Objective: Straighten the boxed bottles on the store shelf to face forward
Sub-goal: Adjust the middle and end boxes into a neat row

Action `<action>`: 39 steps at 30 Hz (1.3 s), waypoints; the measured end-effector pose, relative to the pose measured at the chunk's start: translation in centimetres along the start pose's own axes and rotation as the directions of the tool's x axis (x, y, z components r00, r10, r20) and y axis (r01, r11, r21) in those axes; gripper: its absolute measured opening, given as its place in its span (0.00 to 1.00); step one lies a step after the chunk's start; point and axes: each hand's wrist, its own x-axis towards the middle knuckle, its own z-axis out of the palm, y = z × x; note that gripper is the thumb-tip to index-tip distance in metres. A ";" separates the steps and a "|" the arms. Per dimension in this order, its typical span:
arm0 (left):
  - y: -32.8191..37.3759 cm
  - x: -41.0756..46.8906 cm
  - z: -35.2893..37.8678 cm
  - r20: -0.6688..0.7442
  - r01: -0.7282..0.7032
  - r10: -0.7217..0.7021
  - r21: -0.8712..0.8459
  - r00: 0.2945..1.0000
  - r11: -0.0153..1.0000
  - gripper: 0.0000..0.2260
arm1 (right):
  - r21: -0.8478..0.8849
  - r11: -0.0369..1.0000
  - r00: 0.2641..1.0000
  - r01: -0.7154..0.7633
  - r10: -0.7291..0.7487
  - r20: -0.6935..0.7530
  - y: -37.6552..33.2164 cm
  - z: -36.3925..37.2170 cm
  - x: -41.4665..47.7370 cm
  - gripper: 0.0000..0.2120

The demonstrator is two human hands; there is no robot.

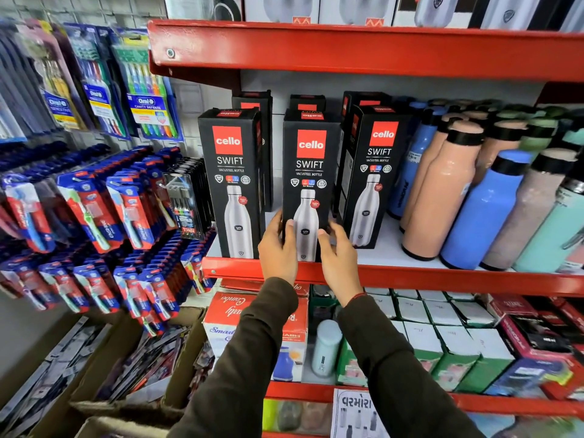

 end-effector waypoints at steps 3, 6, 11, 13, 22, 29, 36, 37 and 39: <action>0.3 -0.9 0.7 -0.082 -0.119 0.122 0.039 0.989 0.992 0.20 | 0.028 0.999 0.998 0.029 -0.027 -0.059 0.4 -0.4 0.0 0.21; 1.6 -1.9 1.6 -0.185 -0.278 0.292 0.100 0.938 0.955 0.20 | 0.053 0.996 0.982 0.078 -0.068 -0.178 0.5 -1.7 0.4 0.20; 3.7 -3.2 4.5 -0.151 -0.448 0.465 0.131 0.873 0.884 0.18 | 0.054 0.990 0.940 0.127 -0.103 -0.325 0.6 -5.4 2.6 0.21; 4.1 -3.4 6.0 -0.043 -0.509 0.516 0.119 0.855 0.853 0.18 | 0.049 0.991 0.941 0.122 -0.100 -0.323 1.1 -6.7 3.8 0.22; 2.8 -0.5 12.9 0.233 -0.117 0.073 0.179 0.970 0.977 0.23 | -0.030 0.997 0.990 -0.069 0.065 -0.125 3.5 -9.1 9.1 0.22; 1.4 1.1 13.6 0.164 0.128 -0.165 0.217 0.972 0.968 0.17 | -0.056 0.990 0.990 -0.130 0.127 -0.067 4.9 -9.9 9.8 0.22; 1.2 0.4 13.5 0.083 0.121 -0.142 0.214 0.986 0.969 0.17 | -0.071 0.994 0.994 -0.086 0.081 -0.075 5.3 -11.0 8.9 0.23; 1.2 0.1 13.4 0.067 0.112 -0.130 0.222 0.989 0.968 0.17 | -0.060 0.995 0.993 -0.085 0.080 -0.083 5.3 -11.1 8.5 0.23; 1.2 -0.4 13.2 0.032 0.090 -0.101 0.245 0.994 0.965 0.16 | -0.032 0.997 0.994 -0.076 0.073 -0.086 5.2 -11.3 7.8 0.23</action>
